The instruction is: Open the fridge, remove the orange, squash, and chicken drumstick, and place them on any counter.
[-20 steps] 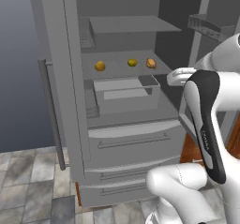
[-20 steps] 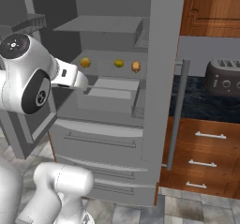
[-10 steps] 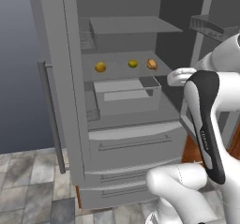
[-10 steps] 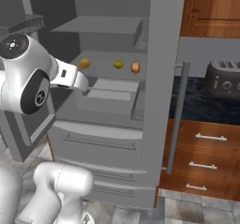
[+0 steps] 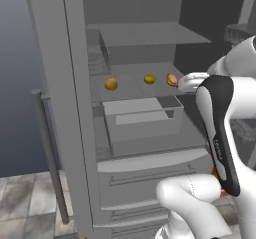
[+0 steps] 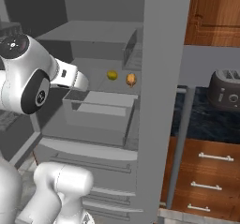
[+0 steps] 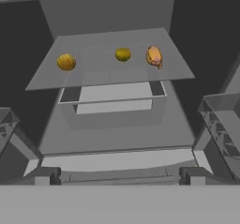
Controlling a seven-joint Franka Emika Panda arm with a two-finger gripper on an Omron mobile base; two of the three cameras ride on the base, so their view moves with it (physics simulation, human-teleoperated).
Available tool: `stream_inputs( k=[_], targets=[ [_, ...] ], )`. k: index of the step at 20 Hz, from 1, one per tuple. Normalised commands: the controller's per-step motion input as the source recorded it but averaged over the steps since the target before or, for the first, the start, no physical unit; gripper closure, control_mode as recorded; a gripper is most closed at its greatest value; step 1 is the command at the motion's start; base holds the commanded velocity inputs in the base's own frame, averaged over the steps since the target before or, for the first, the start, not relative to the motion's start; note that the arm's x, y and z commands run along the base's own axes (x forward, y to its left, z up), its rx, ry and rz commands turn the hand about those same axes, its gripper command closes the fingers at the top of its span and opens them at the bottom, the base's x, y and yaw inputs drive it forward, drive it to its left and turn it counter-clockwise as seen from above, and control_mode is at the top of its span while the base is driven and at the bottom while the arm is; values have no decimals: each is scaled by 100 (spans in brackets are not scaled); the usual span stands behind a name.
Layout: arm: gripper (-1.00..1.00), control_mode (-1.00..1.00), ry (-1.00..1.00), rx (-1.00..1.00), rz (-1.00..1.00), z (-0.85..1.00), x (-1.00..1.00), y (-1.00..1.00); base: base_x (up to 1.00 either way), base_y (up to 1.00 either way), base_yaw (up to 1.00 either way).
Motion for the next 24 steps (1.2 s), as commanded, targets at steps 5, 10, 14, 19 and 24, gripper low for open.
stream_inputs(
  k=[5, 10, 14, 19, 24],
  targets=[
    [-100, 100, 0, 0, 0, 0, 0, 0, 67, 0, 0],
    [-100, 100, 0, 0, 0, 0, 0, 0, 64, 0, 0],
    [-100, 100, 0, 0, 0, 0, 0, 0, 55, 0, 0],
    [-100, -100, 0, 0, 0, -3, 0, 0, 11, 0, 0],
    [-100, -100, 4, 0, 0, -12, 16, 0, 0, 0, 0]
  ],
)
